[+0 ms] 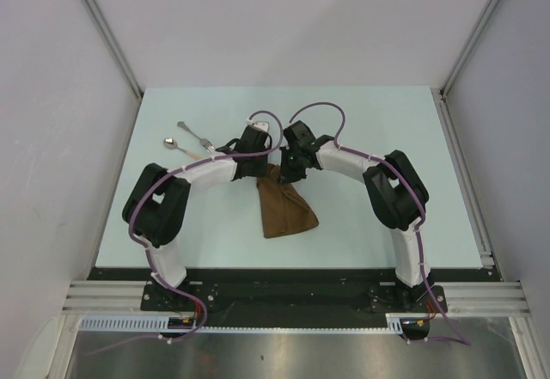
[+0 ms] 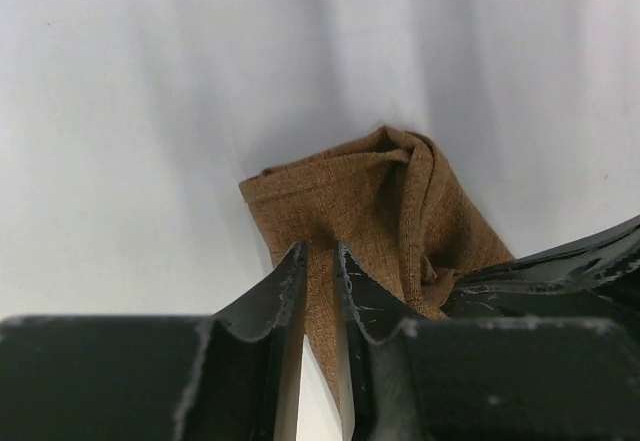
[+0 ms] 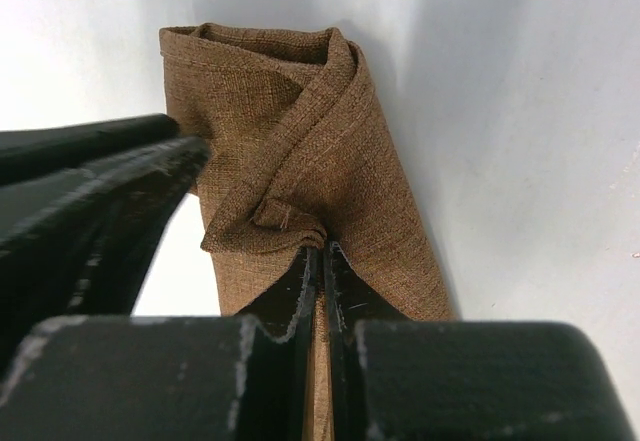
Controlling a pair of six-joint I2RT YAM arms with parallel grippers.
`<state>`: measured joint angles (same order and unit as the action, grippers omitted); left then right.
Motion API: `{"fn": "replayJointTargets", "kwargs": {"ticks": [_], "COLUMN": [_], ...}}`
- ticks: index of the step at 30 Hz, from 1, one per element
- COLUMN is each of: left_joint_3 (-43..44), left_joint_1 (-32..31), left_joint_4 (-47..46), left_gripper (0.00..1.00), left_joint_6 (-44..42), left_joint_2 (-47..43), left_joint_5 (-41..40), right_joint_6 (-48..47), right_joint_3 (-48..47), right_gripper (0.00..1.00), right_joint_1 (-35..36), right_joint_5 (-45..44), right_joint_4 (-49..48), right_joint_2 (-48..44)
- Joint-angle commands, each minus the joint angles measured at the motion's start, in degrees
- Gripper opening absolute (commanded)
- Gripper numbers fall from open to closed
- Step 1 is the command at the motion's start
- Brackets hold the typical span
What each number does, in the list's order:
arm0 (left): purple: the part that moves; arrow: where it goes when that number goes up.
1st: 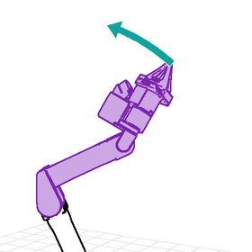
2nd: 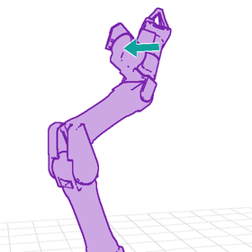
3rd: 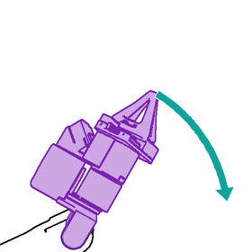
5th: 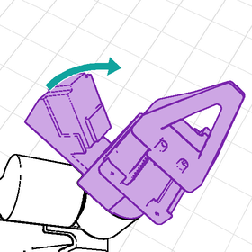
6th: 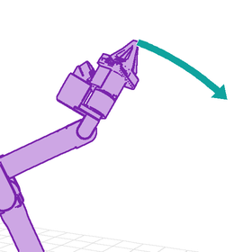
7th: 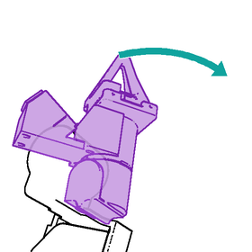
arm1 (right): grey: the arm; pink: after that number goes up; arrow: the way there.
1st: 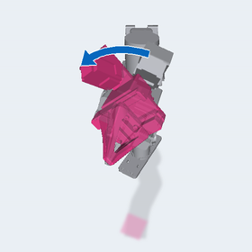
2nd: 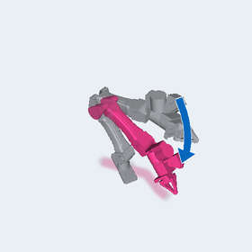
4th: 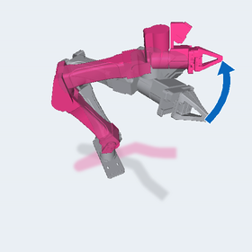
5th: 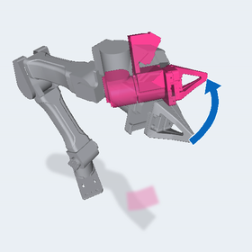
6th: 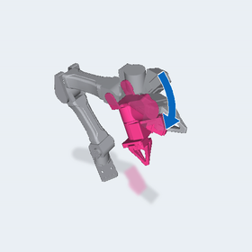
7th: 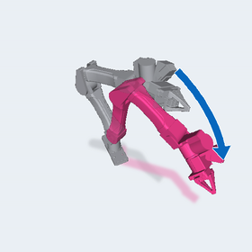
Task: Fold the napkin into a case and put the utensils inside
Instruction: Stuff the top corner of the smaller-rectangle-folded napkin into the folded napkin.
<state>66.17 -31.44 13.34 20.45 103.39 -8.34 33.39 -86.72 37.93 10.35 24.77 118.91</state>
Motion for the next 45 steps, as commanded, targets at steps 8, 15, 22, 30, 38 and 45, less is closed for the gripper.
{"fn": "replayJointTargets", "kwargs": {"ticks": [8,15,22,30,38,45], "left_joint_3": [3.2,6.0,6.1,5.1,3.4,2.2], "left_joint_1": [-1.4,-1.8,-1.8,-1.7,-1.1,-0.2], "left_joint_4": [1.8,4.0,3.7,2.0,0.9,0.0], "left_gripper": [0.30,0.29,0.12,0.06,0.00,0.00], "left_joint_6": [-2.1,-2.5,-2.4,-2.4,-2.7,-1.4], "left_joint_2": [2.4,4.9,5.1,3.4,-3.0,-4.4], "left_joint_5": [2.2,0.3,-2.7,-3.8,-1.5,3.6], "right_joint_6": [-0.1,-0.1,-0.1,-0.1,-0.7,-1.5], "right_joint_3": [-0.3,-0.6,-0.9,-0.8,-1.3,-2.8], "right_gripper": [0.00,0.00,0.00,0.00,0.00,0.00], "right_joint_1": [-0.2,-0.2,-0.1,-0.1,-0.1,0.5], "right_joint_5": [1.4,1.5,1.3,1.2,1.3,1.5], "right_joint_4": [-0.3,-0.3,0.2,0.3,1.3,2.8], "right_joint_2": [-2.2,-2.3,-2.4,-2.2,-2.0,-1.3]}}
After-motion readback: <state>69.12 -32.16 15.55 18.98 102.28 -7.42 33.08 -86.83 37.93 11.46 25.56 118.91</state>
